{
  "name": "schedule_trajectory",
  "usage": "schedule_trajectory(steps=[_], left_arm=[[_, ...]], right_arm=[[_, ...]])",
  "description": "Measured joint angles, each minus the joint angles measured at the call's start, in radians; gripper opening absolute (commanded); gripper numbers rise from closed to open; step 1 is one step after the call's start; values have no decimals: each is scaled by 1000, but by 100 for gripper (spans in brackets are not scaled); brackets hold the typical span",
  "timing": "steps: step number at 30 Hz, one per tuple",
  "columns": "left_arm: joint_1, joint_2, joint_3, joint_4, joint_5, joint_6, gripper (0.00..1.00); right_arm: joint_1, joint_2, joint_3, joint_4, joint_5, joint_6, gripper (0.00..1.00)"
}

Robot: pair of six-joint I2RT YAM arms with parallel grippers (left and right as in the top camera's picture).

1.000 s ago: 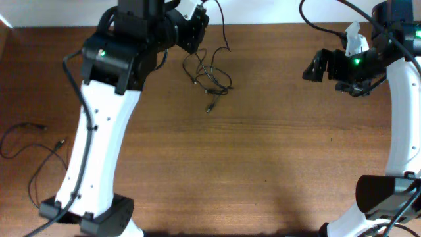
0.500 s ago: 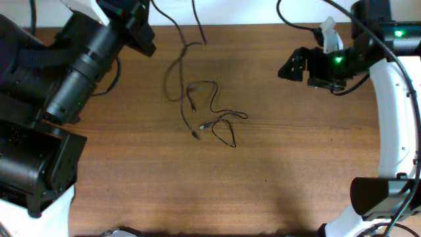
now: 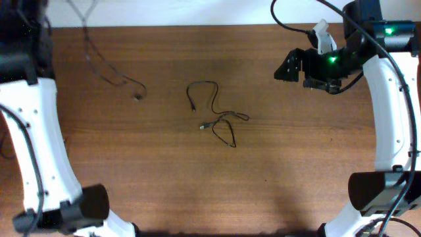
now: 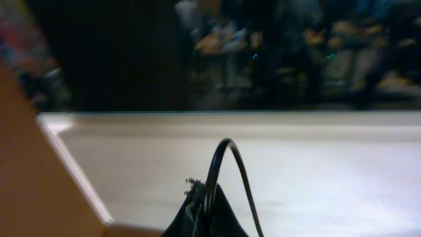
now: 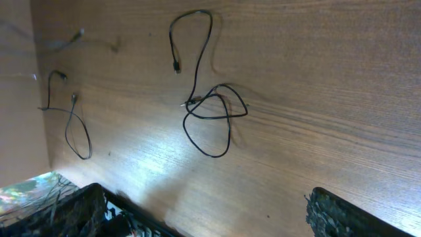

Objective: Untangle cables

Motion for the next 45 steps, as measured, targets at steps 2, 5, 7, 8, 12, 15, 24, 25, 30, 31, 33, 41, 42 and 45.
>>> schedule_trajectory(steps=[2, 5, 7, 8, 12, 15, 24, 25, 30, 31, 33, 41, 42, 45], left_arm=[[120, 85, -11, 152, 5, 7, 0], [210, 96, -7, 254, 8, 8, 0], [239, 102, 1, 134, 6, 10, 0], [239, 122, 8, 68, 3, 11, 0], [238, 353, 13, -170, -78, -11, 0], [264, 534, -3, -312, -205, -204, 0], [353, 642, -1, -634, -285, -559, 99], [353, 642, -1, -651, -285, -560, 99], [353, 354, -5, -647, -215, -559, 99], [349, 248, -2, -647, -187, -558, 99], [312, 72, 11, -673, -163, -547, 99], [-317, -28, -245, -682, -42, -463, 99], [-344, -34, -345, -580, 34, -467, 99], [-415, -18, -680, -326, 204, -583, 99]], right_arm=[[0, 0, 0, -1, 0, 0, 99], [0, 0, 0, -1, 0, 0, 99], [0, 0, 0, -5, 4, 0, 99], [0, 0, 0, -10, 5, 0, 99], [0, 0, 0, -59, 14, 0, 99], [0, 0, 0, -68, 35, -3, 99], [0, 0, 0, -69, 57, -3, 99], [0, 0, 0, -69, 57, -3, 99], [0, 0, 0, -69, 57, -3, 99], [0, 0, 0, -69, 57, -3, 99], [0, 0, 0, -69, 57, -3, 99], [0, 0, 0, -40, 139, -3, 99], [0, 0, 0, -39, 154, -3, 99], [0, 0, -1, -39, 178, -3, 99]])
